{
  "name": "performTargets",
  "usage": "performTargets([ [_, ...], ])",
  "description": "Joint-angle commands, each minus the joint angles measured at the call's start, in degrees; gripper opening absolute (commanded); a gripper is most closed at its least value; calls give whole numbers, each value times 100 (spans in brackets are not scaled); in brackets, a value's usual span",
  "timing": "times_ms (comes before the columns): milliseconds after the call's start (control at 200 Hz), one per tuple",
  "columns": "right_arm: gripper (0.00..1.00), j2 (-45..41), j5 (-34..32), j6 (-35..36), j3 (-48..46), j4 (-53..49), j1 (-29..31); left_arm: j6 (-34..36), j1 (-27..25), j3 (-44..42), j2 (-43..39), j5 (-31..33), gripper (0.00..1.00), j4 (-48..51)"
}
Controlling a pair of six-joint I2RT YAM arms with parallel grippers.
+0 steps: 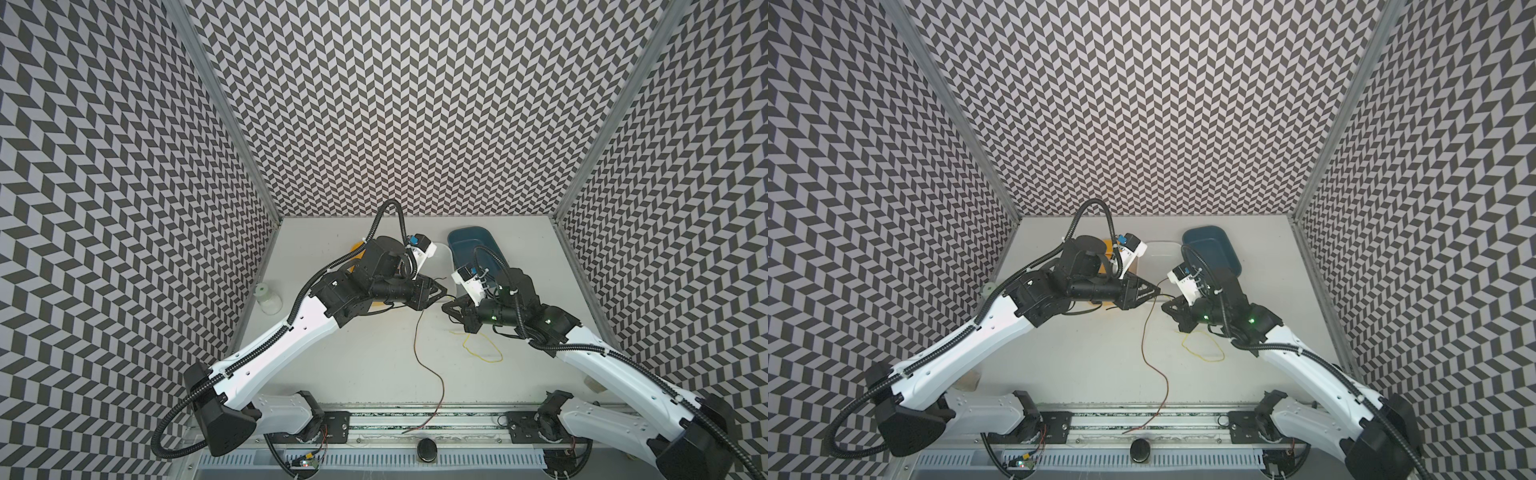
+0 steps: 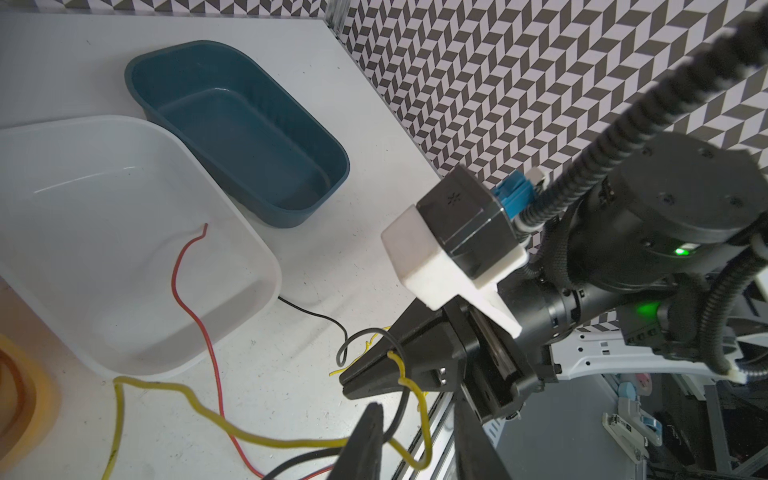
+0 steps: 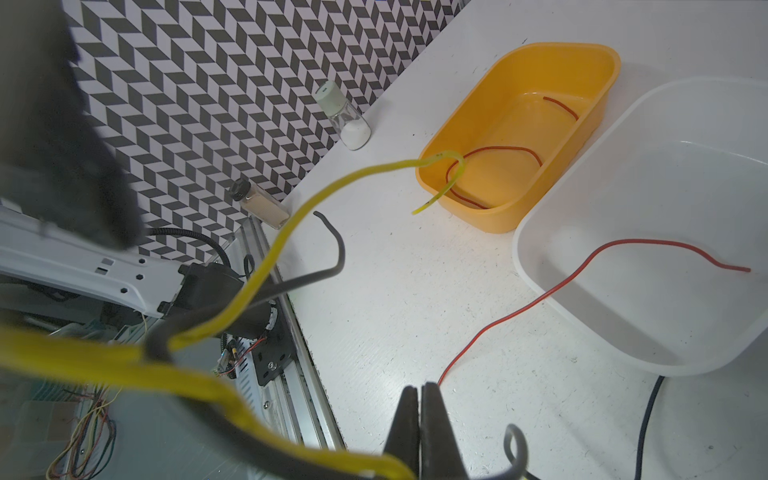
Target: Untangle the cables
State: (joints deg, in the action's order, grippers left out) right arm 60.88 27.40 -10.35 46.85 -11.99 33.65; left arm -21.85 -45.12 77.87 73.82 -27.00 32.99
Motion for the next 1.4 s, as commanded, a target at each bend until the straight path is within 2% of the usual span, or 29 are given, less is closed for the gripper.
performTargets([
  [0, 0, -35, -22, 132, 168, 136, 35, 169, -45, 139, 34, 177, 37, 249],
  [130, 0, -26, -17, 124, 184, 118, 36, 245, -57, 202, 68, 242, 37, 353],
  [225, 0, -19, 2, 120, 210, 109, 40, 250, -66, 241, 103, 266, 31, 373],
  [416, 0, 54, 46, 103, 216, 122, 90, 233, -101, 341, 159, 292, 28, 344],
  [631, 0, 55, -48, 168, 184, 76, 127, 325, -111, 379, 116, 424, 18, 476],
  [806, 0, 73, -98, 141, 185, 74, 129, 330, -108, 352, 71, 442, 0, 485],
  [866, 0, 68, -124, 129, 201, 58, 124, 339, -110, 357, 69, 454, 0, 501],
  [921, 10, 41, -146, 104, 218, 30, 126, 357, -111, 352, 39, 563, 0, 524],
  [1001, 34, -95, -424, -78, 220, -31, 126, 335, -89, 326, -46, 798, 0, 509],
  [1082, 47, -307, -832, -321, 180, -67, 116, 169, -34, 305, -136, 889, 0, 439],
  [1197, 54, -566, -825, -345, 133, -93, 116, -57, 12, 341, -244, 758, 0, 343],
  [1392, 54, -1077, -794, -612, 124, -330, 12, -551, 248, 381, -400, 554, 0, 393],
])
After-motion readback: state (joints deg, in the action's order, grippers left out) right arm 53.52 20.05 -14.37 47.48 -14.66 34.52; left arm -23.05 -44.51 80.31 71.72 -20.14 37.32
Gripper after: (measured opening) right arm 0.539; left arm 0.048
